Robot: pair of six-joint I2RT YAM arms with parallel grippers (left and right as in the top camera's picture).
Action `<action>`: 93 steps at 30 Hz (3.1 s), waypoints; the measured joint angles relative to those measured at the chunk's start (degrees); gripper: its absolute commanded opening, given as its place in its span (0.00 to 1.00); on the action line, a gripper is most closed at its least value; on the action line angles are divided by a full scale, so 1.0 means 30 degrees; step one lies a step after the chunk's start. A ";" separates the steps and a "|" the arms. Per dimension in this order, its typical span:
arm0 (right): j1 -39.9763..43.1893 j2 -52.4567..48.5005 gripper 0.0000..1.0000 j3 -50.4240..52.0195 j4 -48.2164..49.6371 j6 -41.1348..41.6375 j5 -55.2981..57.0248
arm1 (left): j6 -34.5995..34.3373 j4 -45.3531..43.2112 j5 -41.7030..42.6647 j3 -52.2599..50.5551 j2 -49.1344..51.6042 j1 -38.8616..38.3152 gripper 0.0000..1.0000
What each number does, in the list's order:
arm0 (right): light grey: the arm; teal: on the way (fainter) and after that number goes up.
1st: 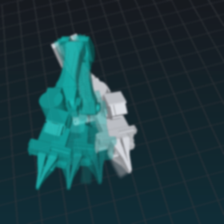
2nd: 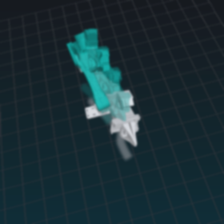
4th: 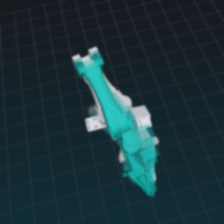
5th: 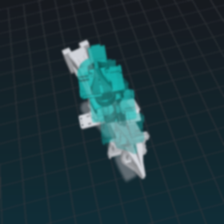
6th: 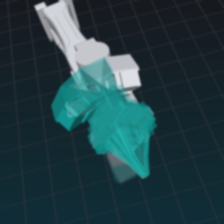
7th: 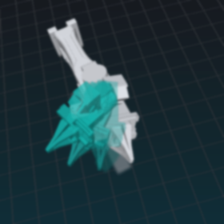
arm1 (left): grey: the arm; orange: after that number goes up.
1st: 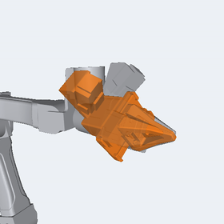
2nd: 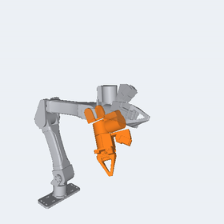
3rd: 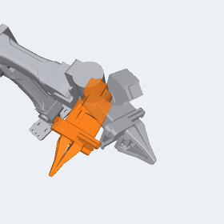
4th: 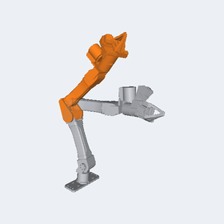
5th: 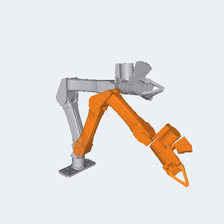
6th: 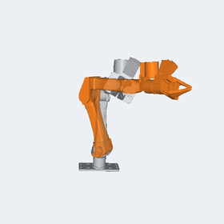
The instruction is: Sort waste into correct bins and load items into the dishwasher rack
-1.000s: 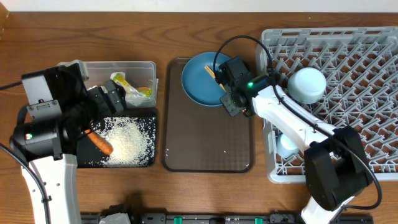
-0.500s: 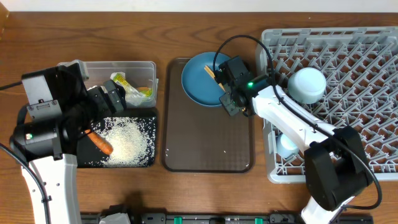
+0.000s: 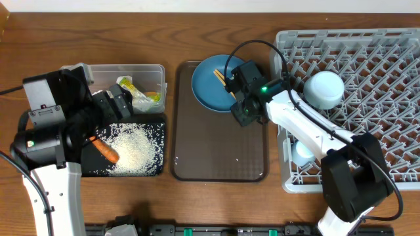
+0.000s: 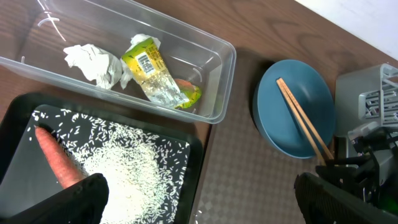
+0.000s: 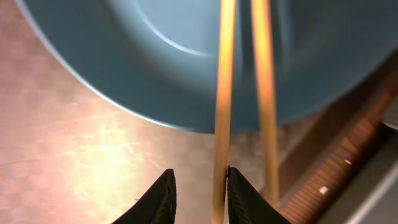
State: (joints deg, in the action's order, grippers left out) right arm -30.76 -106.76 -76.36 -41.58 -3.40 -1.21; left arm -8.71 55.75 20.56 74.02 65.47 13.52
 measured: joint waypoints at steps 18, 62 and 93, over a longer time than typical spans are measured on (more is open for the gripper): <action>0.0000 0.0000 0.33 0.0321 0.0707 0.0000 -0.0554 | 0.0000 0.0000 0.0000 0.0000 0.0000 -0.0007 0.98; 0.0000 0.0000 0.31 0.2674 0.7410 0.0015 -0.0430 | 0.0000 0.0000 -0.0007 0.0000 0.0000 -0.0007 0.98; 0.0000 0.0000 0.01 0.3060 0.7621 0.0066 -0.0233 | 0.0000 0.0000 0.0000 0.0000 0.0000 -0.0007 0.98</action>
State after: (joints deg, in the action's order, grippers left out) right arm -30.76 -106.76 -67.18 -18.72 -3.20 -1.91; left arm -8.71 55.75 20.56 74.02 65.47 13.50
